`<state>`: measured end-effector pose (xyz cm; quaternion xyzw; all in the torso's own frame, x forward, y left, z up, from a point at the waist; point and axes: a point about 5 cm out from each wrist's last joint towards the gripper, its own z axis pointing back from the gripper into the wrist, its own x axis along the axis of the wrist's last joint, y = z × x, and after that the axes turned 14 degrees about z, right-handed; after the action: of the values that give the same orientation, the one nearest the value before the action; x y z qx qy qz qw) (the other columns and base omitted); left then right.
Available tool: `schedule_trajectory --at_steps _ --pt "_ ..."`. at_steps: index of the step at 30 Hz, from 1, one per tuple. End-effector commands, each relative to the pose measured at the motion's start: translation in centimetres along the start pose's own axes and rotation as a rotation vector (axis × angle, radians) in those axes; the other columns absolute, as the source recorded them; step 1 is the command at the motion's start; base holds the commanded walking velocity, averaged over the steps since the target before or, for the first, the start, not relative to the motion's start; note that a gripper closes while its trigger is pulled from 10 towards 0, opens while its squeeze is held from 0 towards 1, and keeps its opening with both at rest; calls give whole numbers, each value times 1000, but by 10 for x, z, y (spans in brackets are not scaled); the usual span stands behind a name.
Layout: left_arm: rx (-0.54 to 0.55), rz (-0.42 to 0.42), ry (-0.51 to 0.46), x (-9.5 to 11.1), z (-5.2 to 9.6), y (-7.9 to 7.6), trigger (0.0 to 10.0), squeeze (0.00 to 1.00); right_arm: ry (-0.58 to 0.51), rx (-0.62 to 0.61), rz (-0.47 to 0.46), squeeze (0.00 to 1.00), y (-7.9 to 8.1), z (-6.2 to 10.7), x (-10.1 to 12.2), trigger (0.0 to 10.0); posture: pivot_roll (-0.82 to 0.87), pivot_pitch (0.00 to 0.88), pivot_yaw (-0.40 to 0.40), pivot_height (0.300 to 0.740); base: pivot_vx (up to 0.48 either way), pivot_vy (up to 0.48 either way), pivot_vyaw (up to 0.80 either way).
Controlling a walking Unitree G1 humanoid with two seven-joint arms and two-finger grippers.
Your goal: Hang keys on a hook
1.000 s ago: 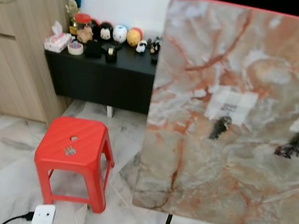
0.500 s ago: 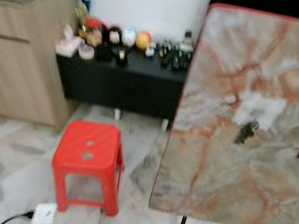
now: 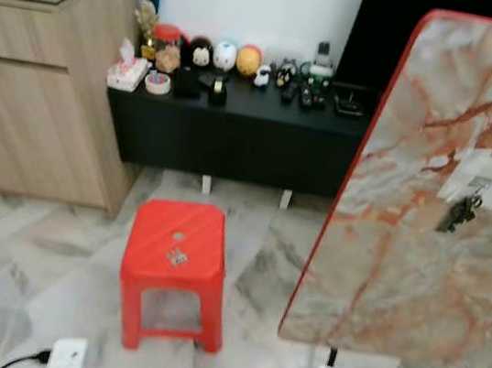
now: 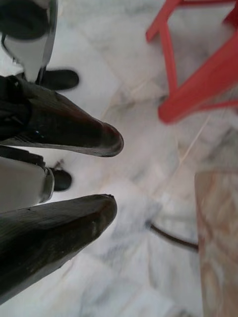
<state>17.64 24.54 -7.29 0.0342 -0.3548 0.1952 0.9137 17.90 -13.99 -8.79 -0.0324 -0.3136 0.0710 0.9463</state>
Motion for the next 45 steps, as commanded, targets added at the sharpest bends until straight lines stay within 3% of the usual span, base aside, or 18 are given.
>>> schedule_trajectory --at_steps 1,31,45 --pt "-16 -1 15 -4 0 -7 10000 0 20 -27 1 0 -10 1 -8 10000 17 0 -9 740 0 364 0" --pt "-18 -1 16 -5 0 -8 10000 0 21 -24 12 0 -11 2 -9 10000 16 0 -15 740 0 364 0" --pt "-18 1 7 -4 0 -9 10000 0 19 -24 11 0 -11 1 -8 10000 19 0 -18 740 0 37 0"
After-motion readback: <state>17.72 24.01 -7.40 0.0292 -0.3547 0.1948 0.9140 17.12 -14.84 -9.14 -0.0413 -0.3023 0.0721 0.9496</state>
